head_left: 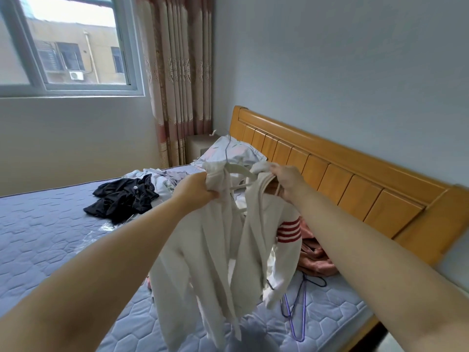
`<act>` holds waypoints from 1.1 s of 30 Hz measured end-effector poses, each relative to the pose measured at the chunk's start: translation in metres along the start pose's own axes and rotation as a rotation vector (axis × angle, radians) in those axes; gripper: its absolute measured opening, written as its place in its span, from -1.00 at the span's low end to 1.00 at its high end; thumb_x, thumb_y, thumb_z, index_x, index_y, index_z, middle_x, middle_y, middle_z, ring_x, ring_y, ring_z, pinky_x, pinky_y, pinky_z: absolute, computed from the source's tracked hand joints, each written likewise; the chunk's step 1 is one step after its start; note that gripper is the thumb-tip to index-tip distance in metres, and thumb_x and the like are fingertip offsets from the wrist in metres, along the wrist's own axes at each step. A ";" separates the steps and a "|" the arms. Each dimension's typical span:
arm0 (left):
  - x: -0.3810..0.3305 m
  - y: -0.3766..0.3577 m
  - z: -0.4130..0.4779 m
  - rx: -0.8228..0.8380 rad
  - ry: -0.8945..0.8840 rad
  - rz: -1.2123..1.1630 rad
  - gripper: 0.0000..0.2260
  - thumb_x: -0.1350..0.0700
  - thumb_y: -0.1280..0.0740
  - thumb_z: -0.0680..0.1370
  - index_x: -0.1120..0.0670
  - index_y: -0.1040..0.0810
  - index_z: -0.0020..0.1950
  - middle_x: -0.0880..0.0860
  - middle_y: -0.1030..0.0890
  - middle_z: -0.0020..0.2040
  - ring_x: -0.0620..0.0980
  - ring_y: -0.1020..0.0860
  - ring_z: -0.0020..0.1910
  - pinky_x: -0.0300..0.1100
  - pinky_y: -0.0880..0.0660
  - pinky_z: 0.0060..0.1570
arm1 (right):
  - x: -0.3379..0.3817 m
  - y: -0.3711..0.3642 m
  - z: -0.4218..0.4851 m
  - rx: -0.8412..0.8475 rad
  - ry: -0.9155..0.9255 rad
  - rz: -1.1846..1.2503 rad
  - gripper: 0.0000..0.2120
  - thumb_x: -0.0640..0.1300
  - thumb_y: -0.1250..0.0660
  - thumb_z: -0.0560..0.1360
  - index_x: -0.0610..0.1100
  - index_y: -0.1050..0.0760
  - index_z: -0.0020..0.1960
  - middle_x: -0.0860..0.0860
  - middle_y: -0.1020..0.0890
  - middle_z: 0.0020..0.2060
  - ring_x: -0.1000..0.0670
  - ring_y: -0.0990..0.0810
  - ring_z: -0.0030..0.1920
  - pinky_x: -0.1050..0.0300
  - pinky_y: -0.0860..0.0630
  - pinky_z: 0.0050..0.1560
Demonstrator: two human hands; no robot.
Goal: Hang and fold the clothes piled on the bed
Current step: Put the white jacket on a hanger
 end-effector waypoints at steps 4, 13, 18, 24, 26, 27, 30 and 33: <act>-0.014 -0.013 -0.008 0.035 -0.082 0.198 -0.70 -0.08 -0.41 0.43 0.05 -0.53 0.06 0.05 -0.61 0.03 0.13 -0.55 0.06 -0.07 -0.48 0.00 | -0.003 0.000 0.002 0.003 -0.174 -0.119 -0.82 -0.18 -0.27 0.56 -0.27 -0.52 0.09 -0.17 -0.57 -0.15 -0.11 -0.58 -0.19 -0.08 -0.57 0.08; -0.015 -0.018 -0.008 0.076 -0.132 0.231 -0.72 -0.05 -0.38 0.46 0.09 -0.50 0.05 0.08 -0.62 0.06 0.15 -0.55 0.07 -0.07 -0.47 -0.01 | 0.032 -0.003 -0.024 0.260 -0.070 0.627 -0.80 -0.28 -0.10 0.63 -0.33 -0.46 -0.03 -0.20 -0.56 -0.14 -0.09 -0.56 -0.14 0.12 -0.62 -0.27; -0.004 -0.007 -0.006 -0.021 -0.086 0.031 -0.75 -0.02 -0.44 0.41 0.07 -0.56 0.01 0.03 -0.64 -0.05 0.11 -0.56 0.00 -0.05 -0.48 -0.01 | -0.006 0.027 -0.007 -0.092 0.153 -0.473 -0.65 -0.14 -0.35 0.51 -0.31 -0.45 0.21 -0.11 -0.56 -0.02 -0.08 -0.54 -0.03 0.03 -0.51 -0.03; 0.002 -0.003 -0.002 -0.016 -0.090 -0.060 -0.80 0.03 -0.48 0.39 0.10 -0.57 -0.10 0.05 -0.63 -0.14 0.09 -0.55 -0.10 -0.06 -0.48 -0.06 | -0.012 0.030 -0.014 0.444 0.371 -0.869 -0.68 -0.06 -0.33 0.52 -0.02 -0.45 0.26 0.13 -0.51 0.13 0.11 -0.47 0.12 0.18 -0.40 0.11; 0.002 -0.002 0.002 -0.022 -0.101 -0.093 -0.82 0.05 -0.48 0.39 0.09 -0.55 -0.14 0.06 -0.63 -0.15 0.08 -0.55 -0.11 -0.07 -0.47 -0.08 | -0.011 0.027 -0.009 0.414 0.422 -0.965 -0.98 -0.11 -0.31 0.50 -0.02 -0.51 -0.07 0.09 -0.54 -0.17 0.08 -0.50 -0.16 0.19 -0.38 -0.15; 0.002 -0.001 0.004 -0.022 -0.102 -0.101 -0.83 0.05 -0.47 0.41 0.08 -0.54 -0.15 0.05 -0.62 -0.16 0.08 -0.54 -0.12 -0.08 -0.46 -0.08 | -0.010 0.026 -0.006 0.354 0.457 -0.982 -0.88 -0.16 -0.30 0.49 -0.04 -0.46 -0.22 0.07 -0.50 -0.29 0.05 -0.45 -0.26 0.18 -0.33 -0.24; 0.000 0.006 0.011 0.007 -0.125 -0.146 -0.82 0.03 -0.34 0.54 0.10 -0.53 -0.18 0.06 -0.58 -0.20 0.06 -0.49 -0.16 -0.09 -0.41 -0.11 | -0.009 0.021 0.003 0.211 0.488 -0.958 -0.79 -0.22 -0.26 0.47 -0.11 -0.42 -0.34 0.02 -0.46 -0.39 0.02 -0.40 -0.35 0.13 -0.29 -0.31; 0.007 0.023 0.025 -0.018 -0.099 -0.052 -0.72 0.06 -0.21 0.61 0.20 -0.57 -0.15 0.12 -0.53 -0.19 0.08 -0.45 -0.11 -0.09 -0.34 -0.11 | -0.008 0.026 0.013 0.039 0.473 -0.916 -0.80 -0.20 -0.27 0.47 -0.14 -0.47 -0.33 -0.01 -0.49 -0.40 -0.02 -0.44 -0.34 0.12 -0.31 -0.30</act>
Point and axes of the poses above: each hand's wrist, its own z-axis towards the middle knuckle, its own y-axis out of the back of the hand, x = y × z, the point moved 2 cm from there along z, towards the middle knuckle
